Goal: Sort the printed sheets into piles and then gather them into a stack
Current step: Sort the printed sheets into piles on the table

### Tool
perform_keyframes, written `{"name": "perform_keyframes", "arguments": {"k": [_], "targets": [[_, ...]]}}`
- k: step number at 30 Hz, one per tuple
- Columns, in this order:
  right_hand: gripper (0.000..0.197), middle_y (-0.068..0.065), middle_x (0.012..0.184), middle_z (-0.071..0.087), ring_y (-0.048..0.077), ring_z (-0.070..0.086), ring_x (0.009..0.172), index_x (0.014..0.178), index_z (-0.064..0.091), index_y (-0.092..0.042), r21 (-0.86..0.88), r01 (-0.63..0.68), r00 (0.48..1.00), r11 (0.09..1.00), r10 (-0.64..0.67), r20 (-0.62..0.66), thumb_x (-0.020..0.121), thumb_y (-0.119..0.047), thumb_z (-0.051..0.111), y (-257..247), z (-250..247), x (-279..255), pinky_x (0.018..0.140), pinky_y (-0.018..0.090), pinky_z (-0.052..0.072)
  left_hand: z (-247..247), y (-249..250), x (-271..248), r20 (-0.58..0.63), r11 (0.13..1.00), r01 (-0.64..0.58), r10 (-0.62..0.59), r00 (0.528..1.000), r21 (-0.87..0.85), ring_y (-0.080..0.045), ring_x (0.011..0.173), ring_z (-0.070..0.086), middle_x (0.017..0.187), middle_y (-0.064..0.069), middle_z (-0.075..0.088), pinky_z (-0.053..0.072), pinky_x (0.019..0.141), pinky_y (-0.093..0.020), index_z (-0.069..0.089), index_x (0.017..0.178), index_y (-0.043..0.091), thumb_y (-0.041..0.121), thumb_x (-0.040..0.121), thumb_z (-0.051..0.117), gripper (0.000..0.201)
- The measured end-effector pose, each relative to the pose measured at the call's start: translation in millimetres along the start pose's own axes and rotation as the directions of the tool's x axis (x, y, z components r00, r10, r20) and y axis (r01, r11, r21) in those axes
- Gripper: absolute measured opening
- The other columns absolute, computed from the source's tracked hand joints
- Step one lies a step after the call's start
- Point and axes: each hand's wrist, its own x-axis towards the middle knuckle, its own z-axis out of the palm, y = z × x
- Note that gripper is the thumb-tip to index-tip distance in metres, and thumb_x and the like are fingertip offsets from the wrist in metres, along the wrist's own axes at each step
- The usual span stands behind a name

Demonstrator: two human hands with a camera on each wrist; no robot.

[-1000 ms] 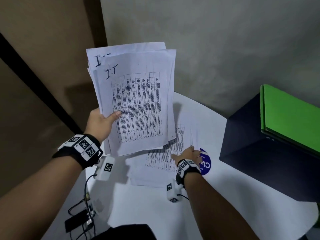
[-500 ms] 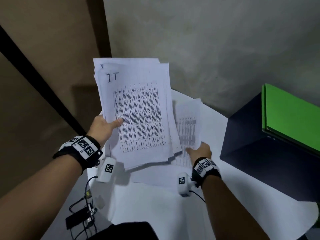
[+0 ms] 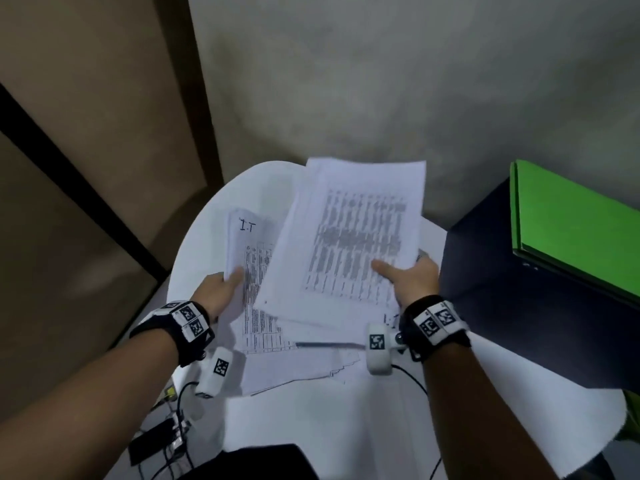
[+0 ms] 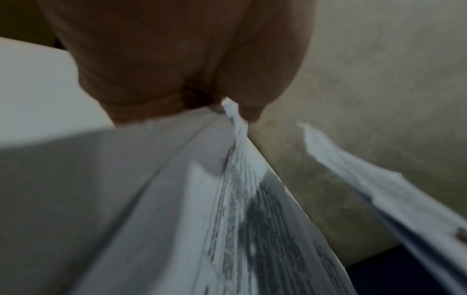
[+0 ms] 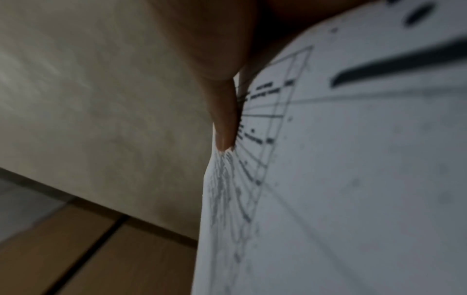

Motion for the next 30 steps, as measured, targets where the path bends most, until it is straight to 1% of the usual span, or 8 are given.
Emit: {"name": "perform_keyframes", "arguments": {"k": [2,4,6,9,13,19,23,30], "targets": [[0.078,0.005,0.112,0.071,0.028,0.068,0.104,0.121,0.060,-0.010,-0.086,-0.095,0.991,0.992,0.103,0.086,0.057,-0.037,0.095,26.7,24.1,0.2,0.094,0.044,0.056,-5.3,2.4,3.5,0.009,0.977,0.108,-0.108,0.994,-0.183,-0.041,0.117,0.059,0.133,-0.024,0.059,0.038,0.108,-0.054,0.058,0.131,0.004,0.086,0.081,0.027,0.101],[0.078,0.009,0.121,0.067,0.030,0.064,0.113,0.132,0.052,-0.012,-0.200,-0.145,0.985,0.969,0.160,0.061,0.069,-0.041,0.087,53.9,36.6,3.5,0.100,0.044,0.052,-5.3,7.9,3.0,0.026,0.970,0.117,-0.114,0.993,-0.214,-0.035,0.113,0.059,0.124,-0.014,0.062,0.037,0.093,-0.038,0.062,0.122,0.012,0.093,0.073,0.028,0.100],[0.084,0.014,0.144,0.050,0.035,0.047,0.132,0.146,0.038,-0.010,-0.439,-0.146,0.988,0.887,0.150,-0.026,0.080,-0.046,0.076,76.5,37.8,7.8,0.109,0.049,0.042,-0.7,10.6,1.5,0.018,0.997,0.043,-0.042,0.999,-0.064,-0.033,0.131,0.049,0.145,-0.018,0.049,0.034,0.111,-0.044,0.046,0.143,0.004,0.074,0.087,0.044,0.089],[0.097,0.016,0.158,0.027,0.040,0.025,0.145,0.154,0.022,-0.009,-0.647,-0.170,0.979,0.743,0.203,-0.025,0.082,-0.050,0.072,93.5,37.3,8.9,0.115,0.056,0.030,5.3,4.3,1.6,-0.032,0.977,-0.043,0.051,0.998,0.208,-0.033,0.138,0.040,0.152,-0.019,0.039,0.035,0.107,-0.039,0.030,0.148,-0.002,0.039,0.093,0.066,0.077],[0.096,0.015,0.152,0.030,0.038,0.026,0.141,0.151,0.027,-0.010,-0.772,-0.134,0.988,0.621,0.147,-0.053,0.079,-0.058,0.070,93.0,46.8,6.8,0.114,0.057,0.030,4.9,-0.7,3.4,-0.043,0.952,-0.060,0.076,0.996,0.301,-0.033,0.136,0.041,0.149,-0.018,0.042,0.037,0.105,-0.040,0.034,0.144,-0.001,0.033,0.092,0.068,0.071],[0.128,0.016,0.157,0.024,0.038,0.025,0.145,0.155,0.009,-0.008,-0.669,-0.246,0.962,0.702,0.259,-0.081,0.063,-0.058,0.084,86.7,51.7,15.7,0.110,0.059,0.034,2.4,0.1,1.3,-0.048,0.950,-0.098,0.117,0.992,0.297,-0.033,0.132,0.044,0.144,-0.018,0.046,0.037,0.102,-0.039,0.039,0.137,-0.002,0.031,0.092,0.068,0.063],[0.101,0.014,0.148,0.042,0.037,0.038,0.138,0.147,0.028,-0.011,-0.656,-0.206,0.977,0.726,0.186,-0.102,0.069,-0.038,0.086,80.7,54.6,16.5,0.105,0.062,0.039,2.1,1.3,-3.6,-0.054,0.953,-0.125,0.145,0.988,0.274,-0.032,0.140,0.038,0.152,-0.018,0.039,0.033,0.108,-0.037,0.033,0.145,-0.002,0.029,0.094,0.066,0.068],[0.068,0.024,0.130,0.057,0.040,0.059,0.115,0.143,0.037,-0.003,-0.432,-0.213,0.977,0.876,0.199,-0.078,0.086,-0.010,0.073,76.5,53.3,15.8,0.093,0.046,0.054,-2.4,-1.8,-5.5,-0.053,0.958,-0.116,0.134,0.989,0.261,-0.034,0.133,0.043,0.142,-0.018,0.046,0.037,0.100,-0.039,0.041,0.135,-0.001,0.029,0.093,0.067,0.058]]}}
